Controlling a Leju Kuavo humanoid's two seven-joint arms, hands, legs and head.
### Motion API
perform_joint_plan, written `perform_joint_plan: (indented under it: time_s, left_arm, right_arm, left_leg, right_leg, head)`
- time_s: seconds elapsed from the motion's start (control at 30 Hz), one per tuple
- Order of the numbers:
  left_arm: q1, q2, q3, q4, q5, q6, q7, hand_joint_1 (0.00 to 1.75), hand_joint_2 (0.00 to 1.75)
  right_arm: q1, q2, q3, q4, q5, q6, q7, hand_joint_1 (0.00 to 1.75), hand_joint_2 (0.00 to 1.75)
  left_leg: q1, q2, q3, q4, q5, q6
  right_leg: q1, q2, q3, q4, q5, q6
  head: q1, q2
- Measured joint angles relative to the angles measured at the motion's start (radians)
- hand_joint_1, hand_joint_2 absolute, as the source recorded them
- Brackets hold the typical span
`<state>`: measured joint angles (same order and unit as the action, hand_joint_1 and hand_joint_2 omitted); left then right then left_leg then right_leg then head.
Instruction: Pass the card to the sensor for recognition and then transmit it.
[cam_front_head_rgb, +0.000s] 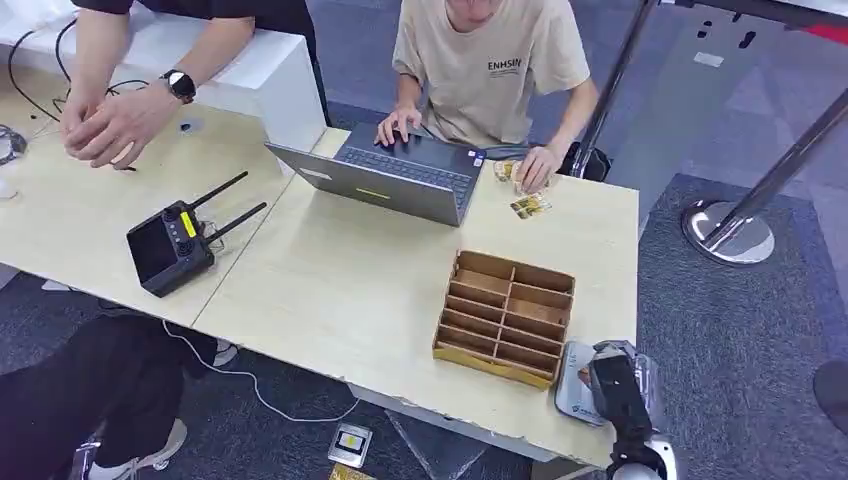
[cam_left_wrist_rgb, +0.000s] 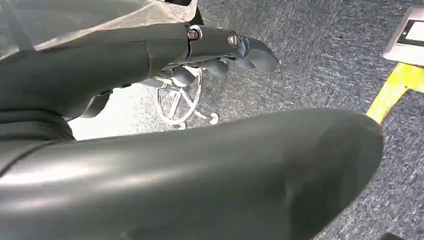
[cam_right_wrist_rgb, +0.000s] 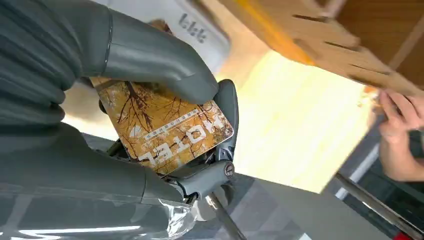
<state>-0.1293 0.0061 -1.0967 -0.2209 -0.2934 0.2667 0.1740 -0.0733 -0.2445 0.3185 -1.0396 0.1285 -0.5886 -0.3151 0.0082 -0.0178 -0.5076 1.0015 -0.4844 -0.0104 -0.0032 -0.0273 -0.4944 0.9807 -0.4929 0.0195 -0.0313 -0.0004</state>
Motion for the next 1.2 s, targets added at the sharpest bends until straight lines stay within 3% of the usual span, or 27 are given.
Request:
perform_joint_plan:
  time_s: [0.63, 1.03, 1.2]
  left_arm:
    - [0.000, 0.000, 0.001, 0.000, -0.006, 0.003, 0.000, 0.00, 0.00]
    - [0.000, -0.001, 0.006, 0.000, -0.011, 0.003, 0.000, 0.00, 0.00]
    - [0.001, -0.001, 0.015, 0.000, -0.016, 0.003, 0.000, 0.00, 0.00]
  right_arm:
    - [-0.061, 0.011, 0.057, 0.146, 0.041, -0.053, 0.001, 1.75, 1.75]
    - [-0.078, 0.013, 0.087, 0.167, 0.059, -0.098, 0.008, 1.75, 1.75]
    - [-0.070, 0.006, 0.088, 0.116, 0.055, -0.098, 0.029, 1.75, 1.75]
  left_leg:
    - [0.000, 0.000, 0.005, 0.000, 0.000, 0.000]
    - [0.000, 0.001, 0.008, 0.000, 0.000, 0.000]
    - [0.000, 0.001, 0.008, 0.000, 0.000, 0.000]
  right_leg:
    - [0.000, 0.000, 0.005, 0.000, 0.000, 0.000]
    - [0.000, 0.001, 0.007, 0.000, 0.000, 0.000]
    - [0.000, 0.001, 0.007, 0.000, 0.001, -0.001]
  head:
    - [0.000, 0.000]
    - [0.000, 0.000]
    - [0.000, 0.000]
